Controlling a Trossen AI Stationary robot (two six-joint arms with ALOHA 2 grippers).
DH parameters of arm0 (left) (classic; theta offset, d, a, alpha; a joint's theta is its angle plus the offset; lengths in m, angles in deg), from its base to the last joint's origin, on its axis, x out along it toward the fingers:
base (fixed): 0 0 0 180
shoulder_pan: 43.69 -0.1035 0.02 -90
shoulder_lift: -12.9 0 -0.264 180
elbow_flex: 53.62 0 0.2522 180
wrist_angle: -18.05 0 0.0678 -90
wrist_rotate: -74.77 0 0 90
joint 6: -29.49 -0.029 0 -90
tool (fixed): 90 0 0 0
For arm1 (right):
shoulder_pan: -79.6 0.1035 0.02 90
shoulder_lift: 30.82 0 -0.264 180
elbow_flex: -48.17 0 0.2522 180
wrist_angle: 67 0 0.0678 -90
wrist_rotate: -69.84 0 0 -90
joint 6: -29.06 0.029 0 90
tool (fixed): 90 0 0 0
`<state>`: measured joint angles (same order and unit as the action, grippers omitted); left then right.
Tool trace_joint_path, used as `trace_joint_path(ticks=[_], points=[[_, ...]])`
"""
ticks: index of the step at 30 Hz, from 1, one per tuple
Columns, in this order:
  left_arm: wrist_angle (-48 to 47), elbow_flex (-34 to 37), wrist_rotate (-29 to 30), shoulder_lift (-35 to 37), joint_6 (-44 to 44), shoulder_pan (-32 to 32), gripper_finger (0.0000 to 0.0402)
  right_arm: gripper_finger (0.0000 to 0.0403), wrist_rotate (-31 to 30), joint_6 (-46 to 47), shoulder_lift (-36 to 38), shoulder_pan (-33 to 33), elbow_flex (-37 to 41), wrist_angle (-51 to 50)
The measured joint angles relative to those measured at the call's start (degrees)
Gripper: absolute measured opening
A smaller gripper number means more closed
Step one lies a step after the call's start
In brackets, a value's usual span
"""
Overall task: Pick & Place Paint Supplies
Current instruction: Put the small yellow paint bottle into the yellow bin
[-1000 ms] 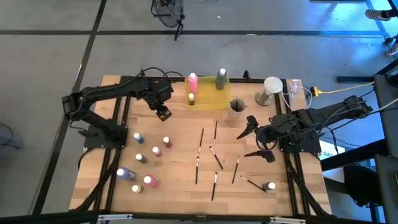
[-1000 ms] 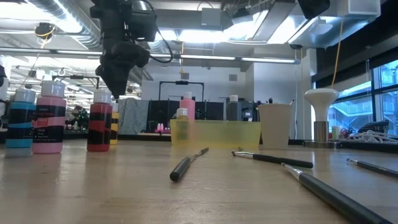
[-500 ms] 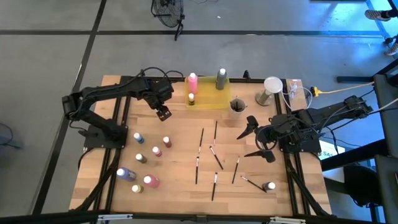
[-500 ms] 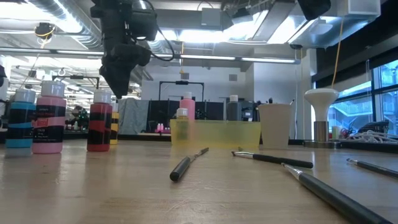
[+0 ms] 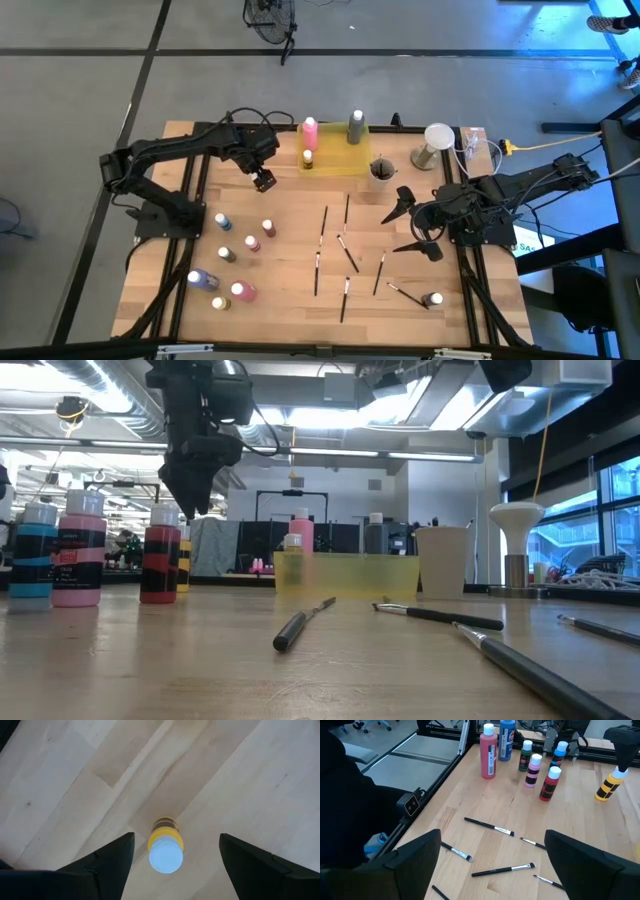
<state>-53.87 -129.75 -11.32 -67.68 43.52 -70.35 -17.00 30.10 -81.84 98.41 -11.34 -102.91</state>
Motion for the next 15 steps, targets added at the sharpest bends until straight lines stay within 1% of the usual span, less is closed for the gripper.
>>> trace_joint_path(ticks=[8, 15], points=[[-0.29, 0.0, -0.34, 0.0, 0.38, 0.0, 0.029, 0.0359, 0.0, 0.0, 0.0, -0.01, 0.0, -1.05], [-2.72, 0.0, -0.33, 0.02, 4.81, 0.0, 0.029, 0.0359, -0.03, 0.76, 0.0, -0.01, 0.0, -1.0]])
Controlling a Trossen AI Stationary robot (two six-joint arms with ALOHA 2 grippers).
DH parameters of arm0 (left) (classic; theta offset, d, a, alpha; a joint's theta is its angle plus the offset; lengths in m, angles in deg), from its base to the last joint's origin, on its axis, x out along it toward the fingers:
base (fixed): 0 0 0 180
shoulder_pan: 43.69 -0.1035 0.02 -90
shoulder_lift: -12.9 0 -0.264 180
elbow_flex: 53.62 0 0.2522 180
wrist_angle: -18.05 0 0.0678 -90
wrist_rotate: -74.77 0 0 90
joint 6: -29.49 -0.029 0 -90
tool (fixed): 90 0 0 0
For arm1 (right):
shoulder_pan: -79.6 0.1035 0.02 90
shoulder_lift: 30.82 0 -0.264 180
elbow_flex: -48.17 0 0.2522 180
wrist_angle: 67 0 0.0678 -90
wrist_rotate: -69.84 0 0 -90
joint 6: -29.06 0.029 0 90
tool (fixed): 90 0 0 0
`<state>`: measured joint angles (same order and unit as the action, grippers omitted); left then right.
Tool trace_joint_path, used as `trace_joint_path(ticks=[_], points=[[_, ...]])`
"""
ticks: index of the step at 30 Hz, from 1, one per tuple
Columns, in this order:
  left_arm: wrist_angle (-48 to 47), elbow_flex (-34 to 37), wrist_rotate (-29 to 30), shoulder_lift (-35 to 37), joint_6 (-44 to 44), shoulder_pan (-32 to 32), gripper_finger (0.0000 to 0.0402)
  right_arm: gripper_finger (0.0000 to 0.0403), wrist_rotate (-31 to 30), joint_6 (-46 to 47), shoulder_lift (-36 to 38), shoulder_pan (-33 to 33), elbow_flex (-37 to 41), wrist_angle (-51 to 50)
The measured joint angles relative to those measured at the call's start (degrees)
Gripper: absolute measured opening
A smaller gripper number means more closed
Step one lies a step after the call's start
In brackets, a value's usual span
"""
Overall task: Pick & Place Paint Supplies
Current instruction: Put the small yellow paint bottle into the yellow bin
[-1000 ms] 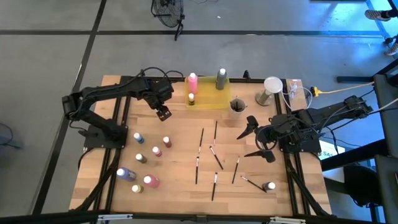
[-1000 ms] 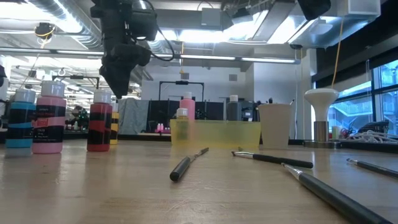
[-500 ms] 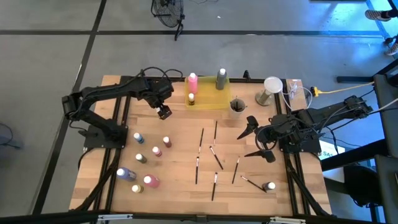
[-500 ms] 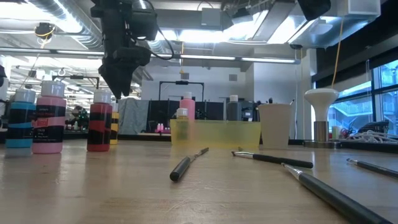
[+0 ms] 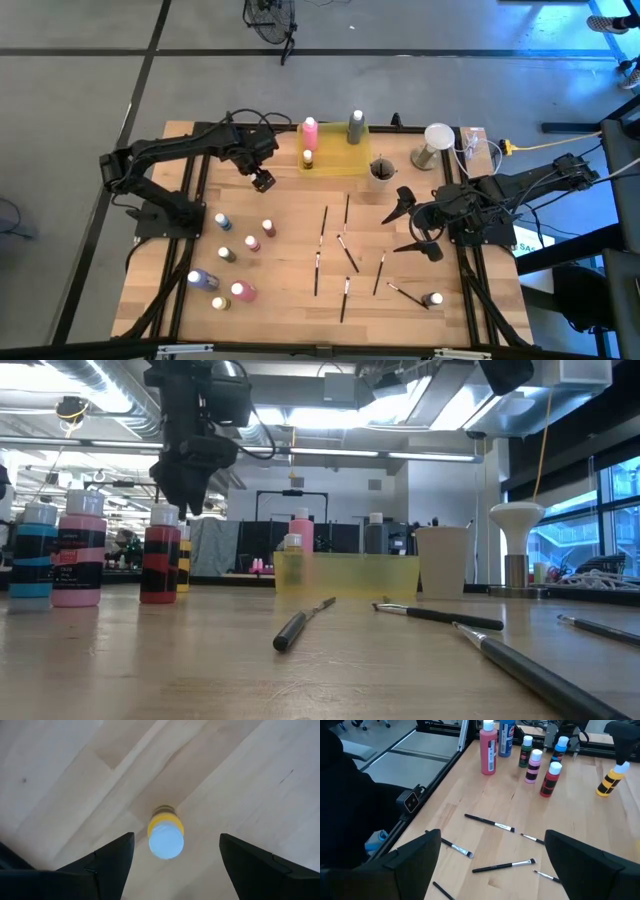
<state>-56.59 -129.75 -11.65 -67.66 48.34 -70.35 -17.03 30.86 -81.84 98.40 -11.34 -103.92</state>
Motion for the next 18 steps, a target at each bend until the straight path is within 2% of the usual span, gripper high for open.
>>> trace_joint_path(ticks=[11, 18], points=[[-0.79, 0.0, -1.18, 0.0, 8.86, -0.11, 0.0287, 0.0359, 0.01, 0.55, 0.0, 0.01, 0.0, -0.11], [-0.71, 0.0, -1.16, -0.27, 10.29, -0.11, 0.0274, 0.0359, -0.02, 0.75, 0.0, 0.0, 0.0, -0.17]])
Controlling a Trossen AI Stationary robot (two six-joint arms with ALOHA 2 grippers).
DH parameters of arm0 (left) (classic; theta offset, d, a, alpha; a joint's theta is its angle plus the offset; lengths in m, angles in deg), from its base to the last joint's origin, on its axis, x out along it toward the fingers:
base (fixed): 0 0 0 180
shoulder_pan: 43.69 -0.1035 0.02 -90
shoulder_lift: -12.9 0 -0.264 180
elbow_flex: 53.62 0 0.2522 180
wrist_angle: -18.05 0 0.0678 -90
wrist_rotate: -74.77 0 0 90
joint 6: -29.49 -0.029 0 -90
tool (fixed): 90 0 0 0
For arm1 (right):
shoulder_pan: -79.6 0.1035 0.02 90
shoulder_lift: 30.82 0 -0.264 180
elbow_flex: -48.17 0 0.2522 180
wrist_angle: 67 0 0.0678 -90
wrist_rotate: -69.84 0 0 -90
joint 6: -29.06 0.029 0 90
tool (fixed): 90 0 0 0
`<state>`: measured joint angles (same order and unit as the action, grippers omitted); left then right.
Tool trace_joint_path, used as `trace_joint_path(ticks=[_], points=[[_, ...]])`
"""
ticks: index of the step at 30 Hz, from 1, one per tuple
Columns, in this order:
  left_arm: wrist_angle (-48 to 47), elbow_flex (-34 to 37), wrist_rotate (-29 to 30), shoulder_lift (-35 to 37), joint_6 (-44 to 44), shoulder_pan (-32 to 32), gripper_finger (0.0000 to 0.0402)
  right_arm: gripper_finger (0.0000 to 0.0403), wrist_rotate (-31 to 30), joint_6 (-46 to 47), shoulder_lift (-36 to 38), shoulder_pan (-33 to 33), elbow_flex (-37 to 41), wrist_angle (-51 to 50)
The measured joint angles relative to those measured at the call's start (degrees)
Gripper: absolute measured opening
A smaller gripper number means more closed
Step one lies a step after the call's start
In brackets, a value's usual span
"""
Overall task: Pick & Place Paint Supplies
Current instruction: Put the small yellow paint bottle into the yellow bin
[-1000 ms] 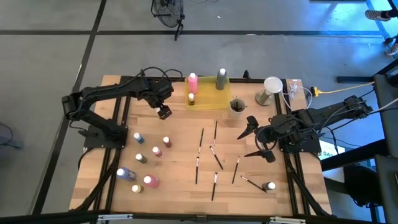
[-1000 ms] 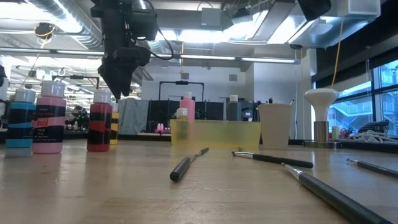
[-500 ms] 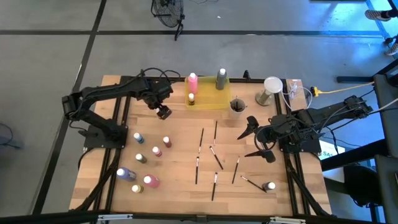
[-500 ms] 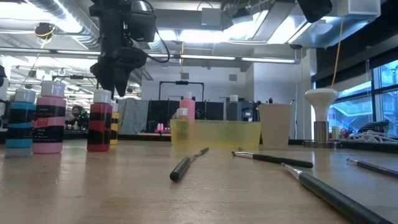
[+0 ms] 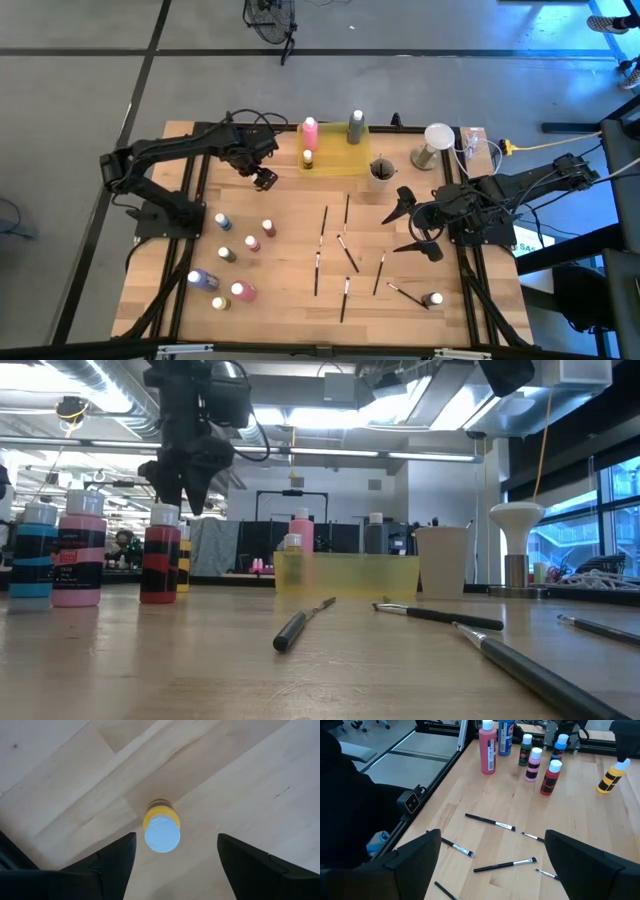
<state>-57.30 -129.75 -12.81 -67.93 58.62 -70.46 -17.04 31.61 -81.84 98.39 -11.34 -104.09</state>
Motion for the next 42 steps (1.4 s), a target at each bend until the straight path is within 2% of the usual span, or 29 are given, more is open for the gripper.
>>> trace_joint_path(ticks=[12, 24, 42], points=[[0.11, 0.0, -0.68, -5.99, -0.75, -0.02, 0.0269, 0.0359, 0.0, 0.0, 0.0, 0.02, 0.0, 0.0], [0.1, 0.0, -0.6, -6.3, 0.56, -0.02, 0.0267, 0.0359, 0.0, 0.02, 0.0, 0.02, 0.0, -0.35], [0.1, 1.35, -0.35, -6.33, 1.21, -0.5, 0.0187, 0.0359, 0.02, 1.53, 0.0, 0.01, 0.0, -0.85]])
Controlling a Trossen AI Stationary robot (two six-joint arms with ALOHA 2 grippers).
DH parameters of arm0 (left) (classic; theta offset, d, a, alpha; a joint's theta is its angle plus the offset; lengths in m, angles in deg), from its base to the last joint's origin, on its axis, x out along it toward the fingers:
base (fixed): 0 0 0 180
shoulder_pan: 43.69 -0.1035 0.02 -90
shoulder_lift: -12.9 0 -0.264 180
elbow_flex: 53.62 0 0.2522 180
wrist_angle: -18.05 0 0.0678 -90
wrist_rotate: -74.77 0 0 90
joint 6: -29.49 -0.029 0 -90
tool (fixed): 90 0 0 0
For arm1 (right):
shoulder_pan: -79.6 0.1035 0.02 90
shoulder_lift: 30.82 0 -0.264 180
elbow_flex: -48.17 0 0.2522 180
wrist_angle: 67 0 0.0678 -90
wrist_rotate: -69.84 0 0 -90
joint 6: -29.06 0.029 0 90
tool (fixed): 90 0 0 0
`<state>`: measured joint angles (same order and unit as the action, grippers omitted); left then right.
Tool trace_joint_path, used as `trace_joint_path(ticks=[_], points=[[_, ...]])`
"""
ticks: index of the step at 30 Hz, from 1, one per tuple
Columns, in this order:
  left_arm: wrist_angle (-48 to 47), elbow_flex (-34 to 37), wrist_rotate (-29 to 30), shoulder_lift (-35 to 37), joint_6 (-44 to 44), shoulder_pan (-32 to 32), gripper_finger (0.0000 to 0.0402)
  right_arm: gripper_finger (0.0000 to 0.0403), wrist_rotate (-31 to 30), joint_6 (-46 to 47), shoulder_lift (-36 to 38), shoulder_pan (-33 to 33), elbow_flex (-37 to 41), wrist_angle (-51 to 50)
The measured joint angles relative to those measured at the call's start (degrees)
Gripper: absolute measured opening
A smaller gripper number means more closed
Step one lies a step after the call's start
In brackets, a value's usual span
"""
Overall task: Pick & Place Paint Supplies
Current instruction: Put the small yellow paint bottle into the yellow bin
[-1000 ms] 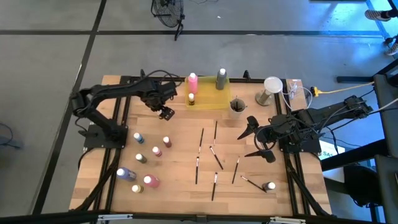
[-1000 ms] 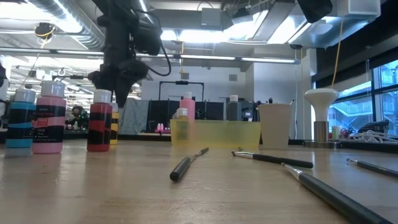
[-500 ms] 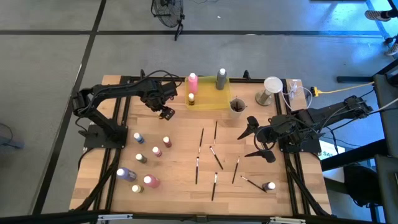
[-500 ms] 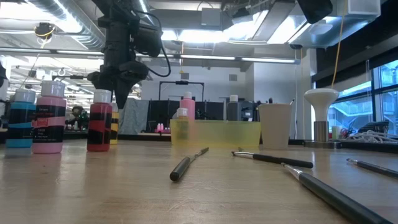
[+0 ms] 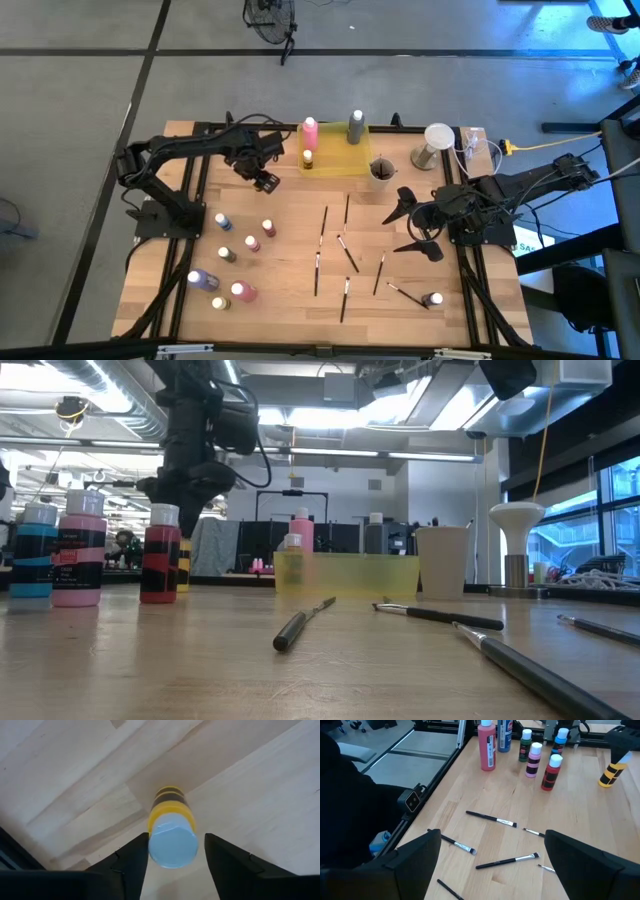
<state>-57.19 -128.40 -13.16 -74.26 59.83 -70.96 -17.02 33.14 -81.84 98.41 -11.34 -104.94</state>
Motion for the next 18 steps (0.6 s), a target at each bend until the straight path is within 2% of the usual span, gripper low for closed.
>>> trace_joint_path(ticks=[18], points=[[3.03, 0.56, -1.1, 0.0, -0.65, -1.52, 0.0166, 0.0359, -0.02, -0.46, 0.0, -0.01, 0.0, -0.04]])
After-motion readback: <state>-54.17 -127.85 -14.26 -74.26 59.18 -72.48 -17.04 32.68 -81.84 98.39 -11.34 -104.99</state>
